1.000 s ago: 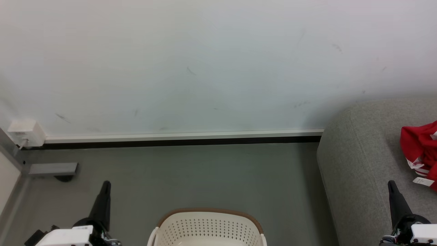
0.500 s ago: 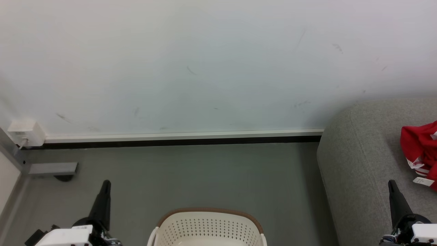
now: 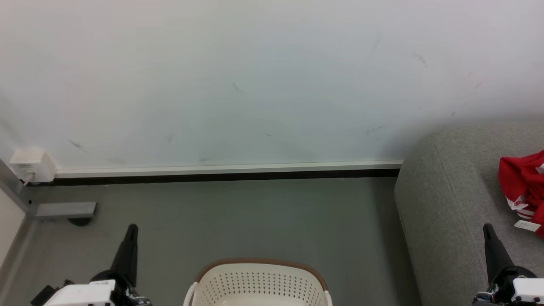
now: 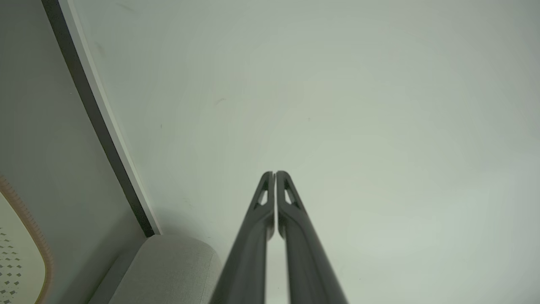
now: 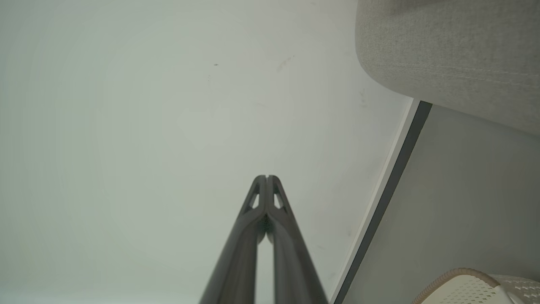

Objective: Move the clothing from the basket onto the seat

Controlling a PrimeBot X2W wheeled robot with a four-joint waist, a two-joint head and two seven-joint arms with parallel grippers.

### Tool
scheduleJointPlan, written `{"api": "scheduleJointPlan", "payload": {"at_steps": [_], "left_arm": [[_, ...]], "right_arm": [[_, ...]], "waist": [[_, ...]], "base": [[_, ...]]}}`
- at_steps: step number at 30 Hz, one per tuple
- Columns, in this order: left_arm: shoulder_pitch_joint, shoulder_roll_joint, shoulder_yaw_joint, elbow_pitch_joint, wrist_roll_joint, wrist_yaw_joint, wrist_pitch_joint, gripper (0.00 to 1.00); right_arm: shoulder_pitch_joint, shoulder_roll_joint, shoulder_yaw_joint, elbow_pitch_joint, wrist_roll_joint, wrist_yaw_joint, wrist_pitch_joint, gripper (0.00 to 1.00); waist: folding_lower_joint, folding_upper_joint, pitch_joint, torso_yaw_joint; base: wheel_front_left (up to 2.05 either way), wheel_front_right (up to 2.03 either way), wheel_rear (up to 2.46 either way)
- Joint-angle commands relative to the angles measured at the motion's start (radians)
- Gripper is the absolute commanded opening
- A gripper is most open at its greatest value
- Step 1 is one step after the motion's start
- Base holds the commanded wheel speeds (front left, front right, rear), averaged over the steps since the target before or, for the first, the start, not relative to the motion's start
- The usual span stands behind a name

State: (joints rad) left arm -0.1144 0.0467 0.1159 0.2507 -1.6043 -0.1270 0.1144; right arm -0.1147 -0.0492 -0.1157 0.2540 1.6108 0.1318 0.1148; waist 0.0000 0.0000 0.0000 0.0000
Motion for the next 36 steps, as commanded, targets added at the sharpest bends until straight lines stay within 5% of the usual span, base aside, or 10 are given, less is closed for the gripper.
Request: {"api": "scheduleJointPlan", "payload": {"at_steps": [1, 36], "left_arm": [[-0.006, 0.007, 0.0, -0.002, -0.013, -0.005, 0.005, 0.0], [-0.006, 0.007, 0.0, -0.002, -0.013, -0.005, 0.005, 0.0]], "right_arm": [[-0.005, 0.0, -0.004, -0.005, 0.001, -0.002, 0.004, 0.0], [-0.005, 0.0, -0.004, -0.005, 0.001, -0.002, 0.004, 0.0]], "waist": [[0.0, 0.0, 0.0, 0.0], [0.0, 0.0, 0.0, 0.0]], "base": [[0.0, 0.0, 0.0], [0.0, 0.0, 0.0]]}}
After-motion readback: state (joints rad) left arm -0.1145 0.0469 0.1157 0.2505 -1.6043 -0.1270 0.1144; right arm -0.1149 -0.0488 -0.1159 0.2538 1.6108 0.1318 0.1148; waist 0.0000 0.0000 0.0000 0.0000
